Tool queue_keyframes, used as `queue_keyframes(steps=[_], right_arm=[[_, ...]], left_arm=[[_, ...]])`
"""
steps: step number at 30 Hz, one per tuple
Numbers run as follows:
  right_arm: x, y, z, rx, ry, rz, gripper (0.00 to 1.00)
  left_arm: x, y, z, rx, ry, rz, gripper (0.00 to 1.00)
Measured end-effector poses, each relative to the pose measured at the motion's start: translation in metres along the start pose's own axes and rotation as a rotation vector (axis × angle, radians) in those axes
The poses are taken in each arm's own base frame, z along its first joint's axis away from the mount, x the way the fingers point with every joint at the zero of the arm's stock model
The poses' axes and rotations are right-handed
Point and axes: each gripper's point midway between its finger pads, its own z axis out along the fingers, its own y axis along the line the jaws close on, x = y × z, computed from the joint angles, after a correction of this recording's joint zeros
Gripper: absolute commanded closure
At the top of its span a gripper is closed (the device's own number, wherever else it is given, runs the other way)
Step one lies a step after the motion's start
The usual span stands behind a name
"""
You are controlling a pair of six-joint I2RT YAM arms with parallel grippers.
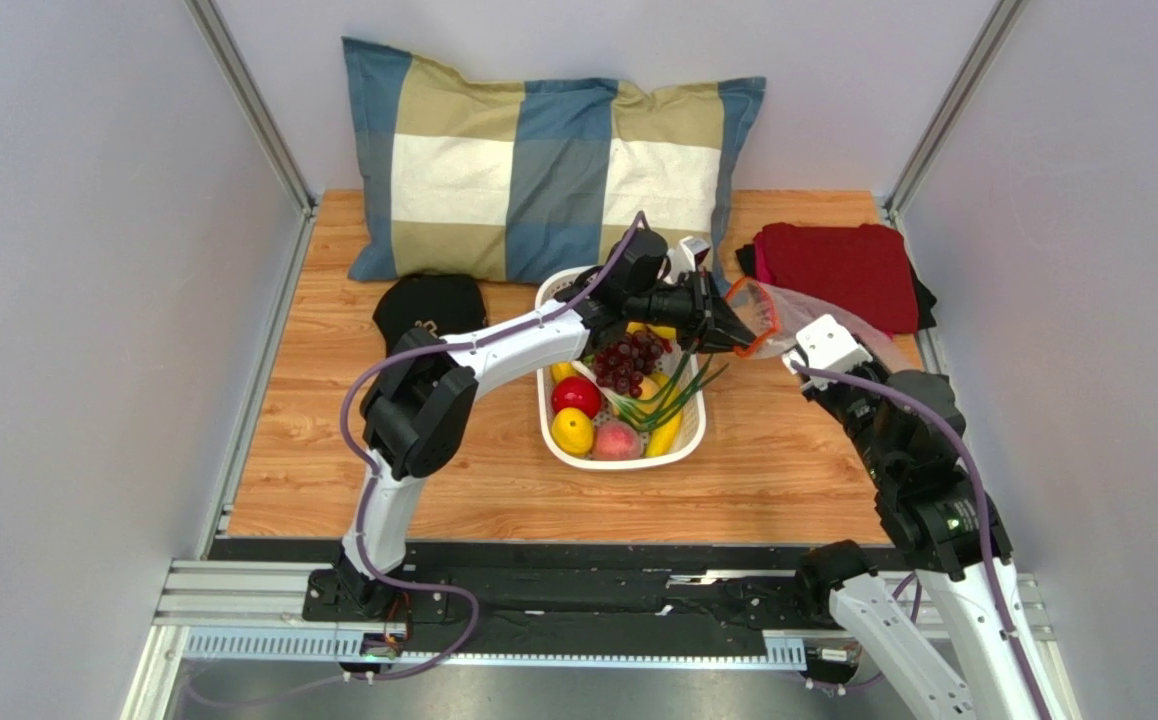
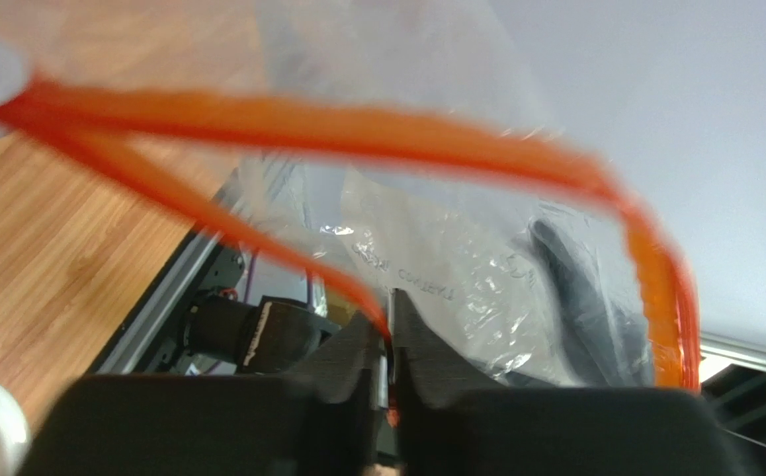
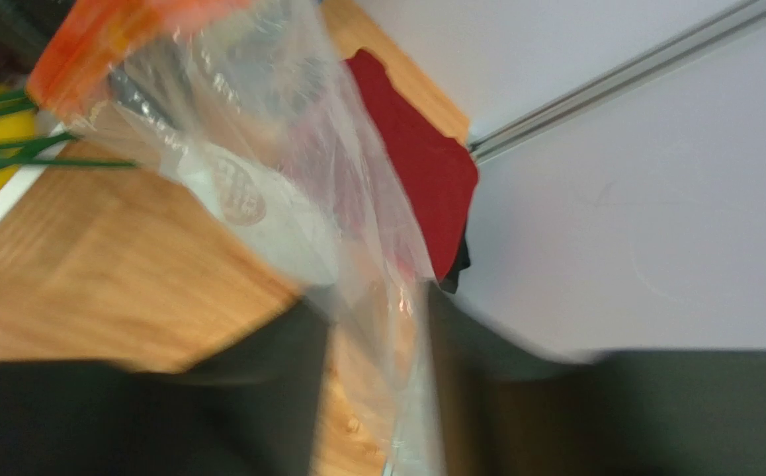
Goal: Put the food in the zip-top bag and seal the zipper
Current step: Open the zipper of the food storage bag.
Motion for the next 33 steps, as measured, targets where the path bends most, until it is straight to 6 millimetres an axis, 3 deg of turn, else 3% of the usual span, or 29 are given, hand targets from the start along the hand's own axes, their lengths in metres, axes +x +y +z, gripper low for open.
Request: queue_keyframes(steps=[2,3,8,12,16,18,21,28,33], right_arm=[[0.004,0.011,-0.007,-0.071,0.022,0.011,0.06],[0.005,0.019,-0.011,-0.12,0.032,0.017,0.01],[0.01,0.056,-0.039,-0.367,0.091,0.058,0.0],[0.003,0.071,-0.056,-0.489,0.14,0.157,0.0],[-0.02,0.068,-0.061,-0.519,0.142,0.294,0.07],[-0.033,0.062,-0.06,-0.509,0.14,0.367,0.14],[-0.046,0.053,-0.051,-0.471,0.158,0.483,0.16],[-0.045,0.062,-0.019,-0.455,0.291,0.669,0.26],[-0.037,0.069,-0.01,-0.444,0.354,0.715,0.36]], left_arm=[[-0.004,0.002,-0.002,-0.005,-0.005,0.013,1.0],[-0.006,0.004,-0.004,-0.009,-0.009,0.024,1.0],[-0.023,0.025,-0.019,-0.089,-0.03,0.078,1.0],[-0.035,0.023,-0.029,-0.15,-0.05,0.194,1.0],[-0.034,0.014,-0.03,-0.172,-0.049,0.319,1.0],[-0.026,0.017,-0.027,-0.186,-0.028,0.356,1.0],[-0.012,0.024,-0.022,-0.21,0.012,0.395,1.0],[0.007,0.026,-0.013,-0.24,0.047,0.488,1.0],[0.008,0.026,-0.014,-0.255,0.047,0.528,1.0]])
